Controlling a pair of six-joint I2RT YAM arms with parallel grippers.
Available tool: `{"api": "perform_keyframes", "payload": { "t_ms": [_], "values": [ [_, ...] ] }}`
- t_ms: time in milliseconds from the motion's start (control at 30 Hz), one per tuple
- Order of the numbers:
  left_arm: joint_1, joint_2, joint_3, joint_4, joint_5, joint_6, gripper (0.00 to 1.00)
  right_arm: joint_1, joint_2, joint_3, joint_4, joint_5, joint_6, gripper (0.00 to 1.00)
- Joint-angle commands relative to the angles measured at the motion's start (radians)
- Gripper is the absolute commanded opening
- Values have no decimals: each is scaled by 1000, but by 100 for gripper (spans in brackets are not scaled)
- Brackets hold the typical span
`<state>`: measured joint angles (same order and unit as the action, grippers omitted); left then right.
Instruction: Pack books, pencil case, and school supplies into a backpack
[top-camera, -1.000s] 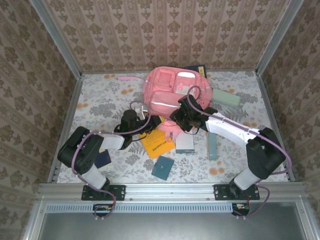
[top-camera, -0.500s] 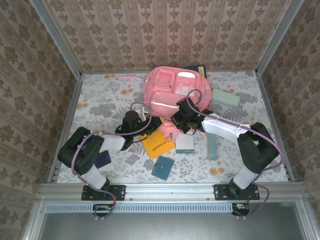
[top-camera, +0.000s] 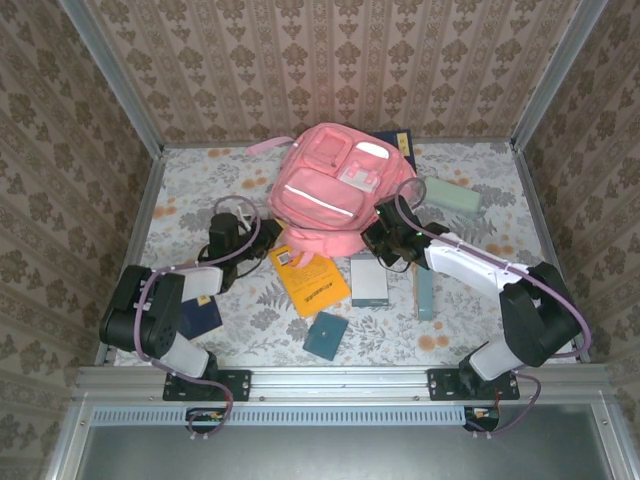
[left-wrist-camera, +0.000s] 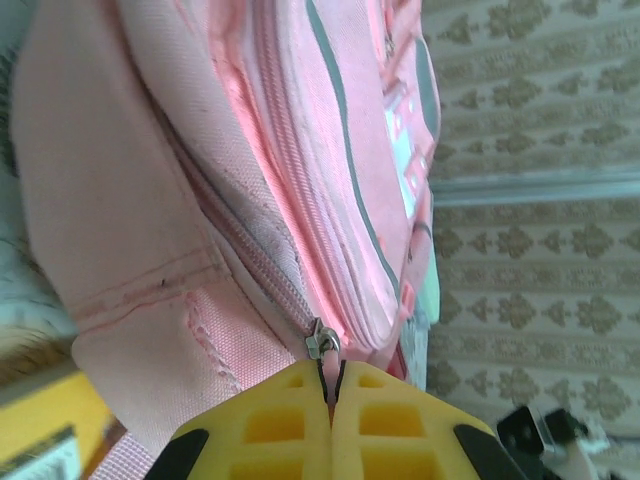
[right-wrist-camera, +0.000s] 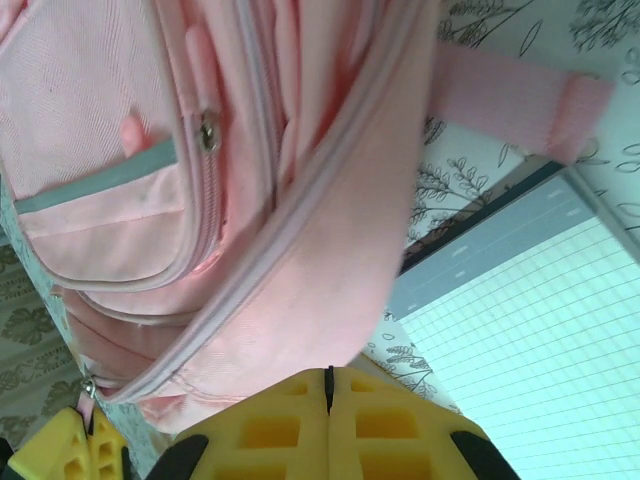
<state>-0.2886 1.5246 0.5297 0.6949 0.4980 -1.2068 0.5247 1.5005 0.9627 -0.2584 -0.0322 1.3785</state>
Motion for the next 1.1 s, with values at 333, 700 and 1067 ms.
{"api": "perform_keyframes", "payload": {
  "t_ms": [333, 700, 1067],
  "values": [
    [-207, -24, 136, 2, 41, 50, 0, 65, 61, 91, 38, -118, -60, 42],
    [-332, 16, 148, 54, -3, 16, 0, 95, 112, 45, 78, -66, 47, 52],
    [-335, 3, 139, 50, -35, 21, 0, 121, 82, -25, 23, -11, 163, 44]
  ]
}}
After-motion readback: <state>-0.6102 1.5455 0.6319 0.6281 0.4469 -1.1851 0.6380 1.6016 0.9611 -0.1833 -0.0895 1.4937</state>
